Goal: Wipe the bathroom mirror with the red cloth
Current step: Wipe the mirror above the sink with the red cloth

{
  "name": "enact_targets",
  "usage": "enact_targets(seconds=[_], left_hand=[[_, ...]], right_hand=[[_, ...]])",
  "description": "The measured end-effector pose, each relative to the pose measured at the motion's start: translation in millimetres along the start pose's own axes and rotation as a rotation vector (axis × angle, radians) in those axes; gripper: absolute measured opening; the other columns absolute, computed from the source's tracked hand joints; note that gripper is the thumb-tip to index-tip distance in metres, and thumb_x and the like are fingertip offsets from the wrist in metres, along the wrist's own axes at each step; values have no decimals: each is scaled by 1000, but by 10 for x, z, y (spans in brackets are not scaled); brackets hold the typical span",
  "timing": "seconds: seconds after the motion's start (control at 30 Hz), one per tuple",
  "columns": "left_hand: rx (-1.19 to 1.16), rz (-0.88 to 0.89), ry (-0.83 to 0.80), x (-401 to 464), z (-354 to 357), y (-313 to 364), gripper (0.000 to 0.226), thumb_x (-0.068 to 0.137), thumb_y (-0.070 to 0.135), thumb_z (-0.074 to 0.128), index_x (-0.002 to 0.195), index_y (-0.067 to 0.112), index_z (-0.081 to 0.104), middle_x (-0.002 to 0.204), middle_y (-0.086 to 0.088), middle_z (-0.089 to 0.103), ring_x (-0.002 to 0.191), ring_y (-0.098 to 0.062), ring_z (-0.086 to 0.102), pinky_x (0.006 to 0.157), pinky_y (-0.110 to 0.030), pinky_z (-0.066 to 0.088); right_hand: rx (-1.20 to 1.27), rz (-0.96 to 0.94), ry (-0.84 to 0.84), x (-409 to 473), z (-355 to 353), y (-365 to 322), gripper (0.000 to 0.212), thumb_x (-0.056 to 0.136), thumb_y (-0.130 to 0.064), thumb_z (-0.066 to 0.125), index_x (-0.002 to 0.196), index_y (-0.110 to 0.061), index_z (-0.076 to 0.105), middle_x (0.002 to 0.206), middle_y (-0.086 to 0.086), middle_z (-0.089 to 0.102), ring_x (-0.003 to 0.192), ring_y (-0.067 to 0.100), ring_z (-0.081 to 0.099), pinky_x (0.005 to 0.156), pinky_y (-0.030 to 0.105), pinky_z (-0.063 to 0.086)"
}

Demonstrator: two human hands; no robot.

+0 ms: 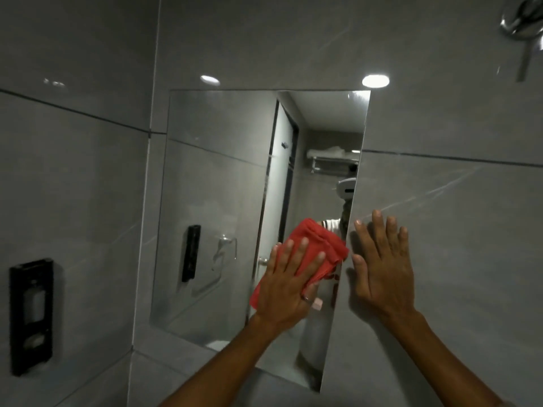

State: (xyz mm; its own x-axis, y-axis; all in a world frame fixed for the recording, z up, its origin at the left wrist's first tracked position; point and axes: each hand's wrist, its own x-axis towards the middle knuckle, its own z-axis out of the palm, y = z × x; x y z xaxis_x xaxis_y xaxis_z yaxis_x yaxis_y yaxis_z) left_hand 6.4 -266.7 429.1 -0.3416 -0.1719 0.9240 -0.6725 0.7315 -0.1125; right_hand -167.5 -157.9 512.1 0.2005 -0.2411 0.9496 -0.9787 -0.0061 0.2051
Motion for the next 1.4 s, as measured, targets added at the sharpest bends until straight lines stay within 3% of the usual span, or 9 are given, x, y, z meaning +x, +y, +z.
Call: enact_targets(seconds=[0.1,0.2,0.33,0.5,0.83,0.97,1.13,1.27,1.4], left_hand=[[51,69,67,411,-273,-427,61,107,56,18,163,34,7,173,4,-14,161,-23,-4,128,-51,1],[-13,-122,182,1227,-692,-819,61,109,49,20,162,36,-8,172,4,-16,160,-21,-11,128,-57,1],[-15,-349,213,2365,-1075,-1157,68,105,55,14,164,24,1,173,-9,-7,160,-30,-6,128,-57,-4],[169,108,102,2911,-1163,-646,70,104,59,2,164,22,8,173,-11,4,160,-33,2,129,-57,3],[154,703,-85,859,-452,-413,62,102,47,53,157,24,37,165,-12,34,153,-38,31,124,-61,23],[50,812,-215,-184,-115,-420,60,101,48,57,154,24,44,165,-8,36,155,-31,28,125,-60,21],[75,971,-272,-891,149,-440,61,104,38,47,160,23,30,169,-5,25,159,-25,12,131,-49,2],[6,1028,-309,-1090,180,-409,50,108,27,48,157,22,40,165,-2,35,154,-26,31,127,-47,21],[-123,1078,-542,-1493,266,-304,57,95,14,68,149,18,51,159,-1,47,152,-23,31,130,-46,12]], right_hand=[[-19,-51,-6,98,-24,93,61,105,-45,19,159,-16,18,171,4,-1,160,24,-3,130,43,-4],[-37,-33,23,231,-101,231,61,104,-41,29,159,-15,21,169,11,10,160,24,-2,130,43,-4],[-51,-26,69,348,-183,372,63,100,-36,36,158,-13,27,168,14,13,160,24,-3,130,42,-5],[-70,-87,106,351,-249,470,60,105,-39,28,158,-12,25,168,15,14,159,28,0,130,49,3],[-14,-75,60,-201,-252,217,58,108,-39,23,157,-9,23,165,15,19,158,26,3,129,50,7],[6,-47,-45,-464,-269,74,59,108,-40,23,159,-12,21,166,16,18,157,24,-1,128,50,5],[1,-90,-153,-809,-336,-44,59,107,-37,26,160,-12,19,166,22,22,158,25,0,128,52,8],[9,-115,-207,-1040,-436,-87,58,106,-36,28,158,-10,25,166,17,20,159,25,-1,130,48,6],[1,-65,-290,-1314,-602,-150,58,105,-34,32,157,-9,26,166,13,16,158,25,3,130,44,4]])
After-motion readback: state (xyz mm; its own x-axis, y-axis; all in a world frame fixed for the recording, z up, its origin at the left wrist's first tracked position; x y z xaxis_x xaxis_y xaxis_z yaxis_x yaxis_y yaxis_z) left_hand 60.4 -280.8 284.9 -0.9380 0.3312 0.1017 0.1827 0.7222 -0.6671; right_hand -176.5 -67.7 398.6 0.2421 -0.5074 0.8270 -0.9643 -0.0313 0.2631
